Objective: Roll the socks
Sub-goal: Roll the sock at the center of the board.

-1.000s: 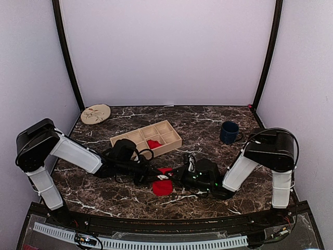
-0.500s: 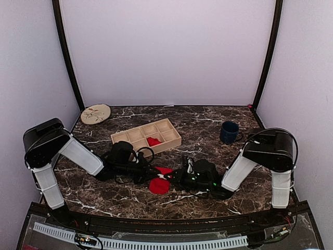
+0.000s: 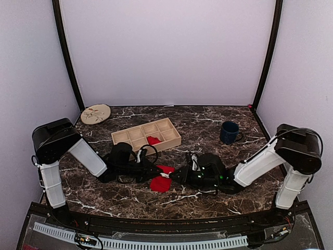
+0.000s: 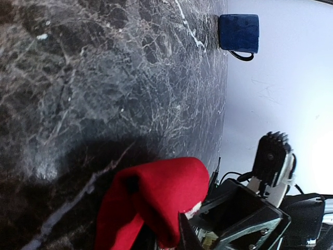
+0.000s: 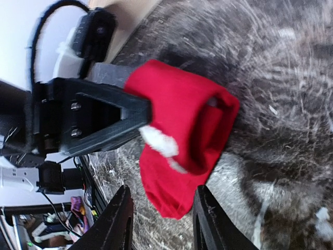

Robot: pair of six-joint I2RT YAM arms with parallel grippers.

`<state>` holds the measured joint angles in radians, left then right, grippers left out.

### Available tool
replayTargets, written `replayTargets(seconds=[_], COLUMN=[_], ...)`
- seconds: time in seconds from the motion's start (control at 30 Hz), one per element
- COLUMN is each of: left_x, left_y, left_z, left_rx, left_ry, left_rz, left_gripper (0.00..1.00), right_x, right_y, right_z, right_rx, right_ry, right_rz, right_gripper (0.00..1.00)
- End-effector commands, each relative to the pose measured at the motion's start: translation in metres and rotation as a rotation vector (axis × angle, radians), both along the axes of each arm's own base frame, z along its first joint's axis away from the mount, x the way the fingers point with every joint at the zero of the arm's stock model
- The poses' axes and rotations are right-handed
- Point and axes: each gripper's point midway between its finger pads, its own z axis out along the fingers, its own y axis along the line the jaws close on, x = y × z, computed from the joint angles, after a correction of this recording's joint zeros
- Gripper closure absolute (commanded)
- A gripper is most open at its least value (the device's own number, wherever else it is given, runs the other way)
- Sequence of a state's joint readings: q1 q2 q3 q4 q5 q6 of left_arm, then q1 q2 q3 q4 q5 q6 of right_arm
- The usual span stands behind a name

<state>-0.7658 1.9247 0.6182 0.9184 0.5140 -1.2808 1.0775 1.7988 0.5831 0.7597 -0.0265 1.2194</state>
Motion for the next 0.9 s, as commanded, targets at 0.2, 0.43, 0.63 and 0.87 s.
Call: replayTargets(seconds=[0.2,0.43,0.63,0.87], left_x=[-0.006,-0.011,-0.008,-0.004], left_y=[0.000,0.002,-0.002,-0.005], left_z=[-0.004,-0.018,-0.022,-0.024], left_rx=[0.054,0.103,0.121,0.137], left_ry=[-0.140,-0.169,-0.182,-0.190], left_rz=[-0.104,-0.145,-0.155,-0.161], left_gripper=[0.86,0.86,0.86,0.86], right_x=[0.018,0.051,0.054,0.046], right_y=[-0.030,-0.026,-0.004,0.003], right_z=[0.016,0.019,0.014,0.000], right_rx=[-0.290,-0.307,-0.219,-0.183], right_ry=[-0.231,-0.302,-0.302,-0.268], right_rz=[0.100,0.152,0.260,0.326], right_gripper=[0.50,0.40,0.37,0.36])
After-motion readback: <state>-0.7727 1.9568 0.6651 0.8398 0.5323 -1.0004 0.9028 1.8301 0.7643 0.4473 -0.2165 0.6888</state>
